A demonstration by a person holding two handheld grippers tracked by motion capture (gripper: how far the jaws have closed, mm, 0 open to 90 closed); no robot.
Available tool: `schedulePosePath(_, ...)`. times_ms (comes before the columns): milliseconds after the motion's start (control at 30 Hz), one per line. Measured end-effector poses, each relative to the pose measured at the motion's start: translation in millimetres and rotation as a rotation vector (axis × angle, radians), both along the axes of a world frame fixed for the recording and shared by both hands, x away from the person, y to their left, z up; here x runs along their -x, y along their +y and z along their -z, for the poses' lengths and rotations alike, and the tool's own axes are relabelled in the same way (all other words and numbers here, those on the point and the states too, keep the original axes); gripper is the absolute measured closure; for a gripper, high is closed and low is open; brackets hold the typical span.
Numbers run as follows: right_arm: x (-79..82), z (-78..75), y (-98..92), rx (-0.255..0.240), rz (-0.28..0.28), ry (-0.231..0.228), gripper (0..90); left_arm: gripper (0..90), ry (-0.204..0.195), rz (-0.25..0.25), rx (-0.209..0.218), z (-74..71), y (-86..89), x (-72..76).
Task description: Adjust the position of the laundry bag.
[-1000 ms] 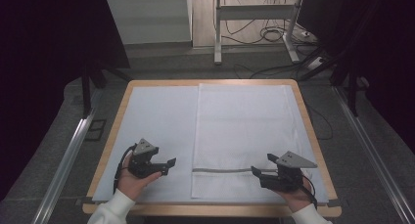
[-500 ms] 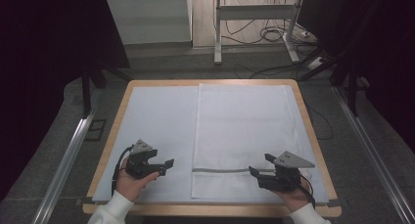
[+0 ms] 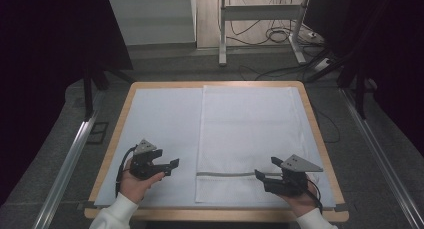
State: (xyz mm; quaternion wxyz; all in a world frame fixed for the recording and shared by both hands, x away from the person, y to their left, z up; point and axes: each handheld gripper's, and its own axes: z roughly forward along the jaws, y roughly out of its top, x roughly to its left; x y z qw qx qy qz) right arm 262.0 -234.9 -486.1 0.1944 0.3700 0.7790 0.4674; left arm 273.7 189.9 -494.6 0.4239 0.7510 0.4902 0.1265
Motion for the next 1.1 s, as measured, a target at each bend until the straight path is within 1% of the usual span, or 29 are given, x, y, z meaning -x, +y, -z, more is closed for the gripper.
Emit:
schedulePosePath(67,1.2,-0.7,-1.2,0.0,0.007,-0.002,23.2,23.2,0.008,0.007,0.002,-0.8,-4.8,-0.5)
schedulePosePath(100,1.3,-0.9,-1.5,0.0,0.007,-0.004,23.2,23.3,0.015,0.018,-0.004,-1.3,-11.0,-1.9)
schedulePosePath(133,1.3,-1.0,-1.8,0.001,0.007,-0.008,23.2,23.3,0.015,0.018,-0.004,-1.3,-11.0,-1.9)
schedulePosePath(200,1.5,-1.0,-1.9,0.002,0.006,-0.011,23.2,23.4,0.02,0.027,-0.006,-1.1,-16.3,-4.0)
schedulePosePath(267,1.7,-0.3,-1.5,0.012,0.006,-0.021,23.2,23.5,0.026,0.034,-0.011,-0.1,-20.3,-6.2)
schedulePosePath(300,1.6,0.5,-1.0,0.02,0.003,-0.024,23.2,23.6,0.035,0.04,-0.013,1.2,-22.8,-7.8)
schedulePosePath(433,1.3,0.9,-0.7,0.024,0.004,-0.025,23.2,23.9,0.048,0.047,-0.014,2.6,-25.7,-8.8)
schedulePosePath(533,1.7,1.0,-0.2,0.028,0.007,-0.028,23.2,23.9,0.065,0.065,0.001,4.0,-30.9,-10.2)
schedulePosePath(767,2.3,0.6,0.4,0.036,0.005,-0.033,23.2,24.2,0.079,0.079,-0.01,5.9,-39.8,-12.4)
schedulePosePath(900,1.5,1.2,-0.1,0.037,0.006,-0.03,23.2,24.1,0.098,0.07,0.0,11.9,-43.0,-15.9)
schedulePosePath(967,0.7,1.6,-1.0,0.038,0.011,-0.028,23.2,24.0,0.112,0.076,-0.006,15.5,-47.7,-16.9)
schedulePosePath(1100,0.7,1.6,-1.5,0.04,0.016,-0.03,23.2,24.1,0.115,0.085,-0.011,16.6,-52.7,-18.2)
